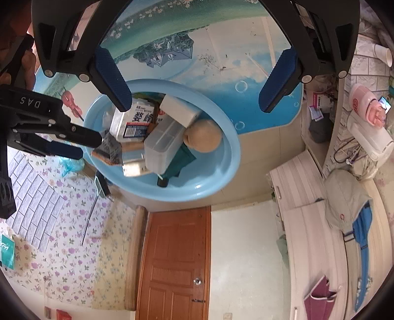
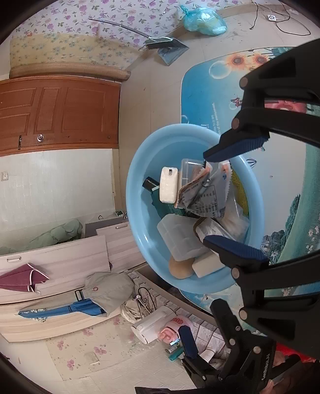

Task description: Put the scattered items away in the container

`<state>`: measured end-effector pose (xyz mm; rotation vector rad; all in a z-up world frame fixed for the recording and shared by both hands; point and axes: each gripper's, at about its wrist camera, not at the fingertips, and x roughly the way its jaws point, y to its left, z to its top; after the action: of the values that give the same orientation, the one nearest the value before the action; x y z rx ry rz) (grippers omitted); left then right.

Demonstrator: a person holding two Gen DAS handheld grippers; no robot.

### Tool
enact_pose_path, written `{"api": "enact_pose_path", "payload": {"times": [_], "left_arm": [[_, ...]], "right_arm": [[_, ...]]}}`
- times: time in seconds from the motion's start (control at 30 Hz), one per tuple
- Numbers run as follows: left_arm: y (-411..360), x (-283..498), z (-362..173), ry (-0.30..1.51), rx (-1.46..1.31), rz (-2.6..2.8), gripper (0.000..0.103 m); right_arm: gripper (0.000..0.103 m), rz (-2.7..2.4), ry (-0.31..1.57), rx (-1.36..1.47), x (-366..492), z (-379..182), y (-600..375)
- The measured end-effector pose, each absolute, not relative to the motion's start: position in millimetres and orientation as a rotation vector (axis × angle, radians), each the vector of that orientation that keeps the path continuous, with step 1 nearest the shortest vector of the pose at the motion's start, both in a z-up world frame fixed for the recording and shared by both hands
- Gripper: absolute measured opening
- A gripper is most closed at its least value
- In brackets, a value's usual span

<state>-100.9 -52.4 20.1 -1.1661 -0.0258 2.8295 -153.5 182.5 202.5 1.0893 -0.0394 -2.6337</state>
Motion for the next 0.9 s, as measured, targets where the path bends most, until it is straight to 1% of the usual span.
{"api": "enact_pose_path", "payload": {"times": [0.07, 0.23, 0.3, 0.37, 0.43, 0.53, 0.9], "left_arm": [[-52.0, -98.4, 24.5, -0.022, -1.145, 2.844, 0.103], [-52.1, -94.9, 33.9, -0.029, -1.107, 2.867, 0.103], [-51.8, -92.7, 37.7, -0.038, -1.104, 2.873, 0.103], [-51.3, -88.5, 44.0, -0.046, -1.077, 2.885, 0.103], [-51.0, -86.3, 49.5, -0.053, -1.052, 2.899, 0.103], [-51.8, -84.9, 52.9, -0.061, -1.041, 2.91, 0.103], [-48.6, -82.2, 48.9, -0.075, -1.059, 2.877, 0.103]], "right_arm": [[0.066, -2.638, -0.044, 1.076, -151.9, 205.1, 183.4], [0.072, -2.671, -0.031, 1.04, -147.3, 212.0, 182.5], [0.077, -2.692, -0.02, 1.033, -146.5, 213.8, 182.1], [0.093, -2.712, 0.004, 1.027, -145.8, 215.0, 182.2], [0.103, -2.714, -0.017, 1.019, -145.2, 216.5, 184.3], [0.103, -2.731, -0.094, 0.985, -144.3, 221.0, 190.6], [0.103, -2.744, -0.082, 1.043, -141.6, 217.0, 194.0]]}}
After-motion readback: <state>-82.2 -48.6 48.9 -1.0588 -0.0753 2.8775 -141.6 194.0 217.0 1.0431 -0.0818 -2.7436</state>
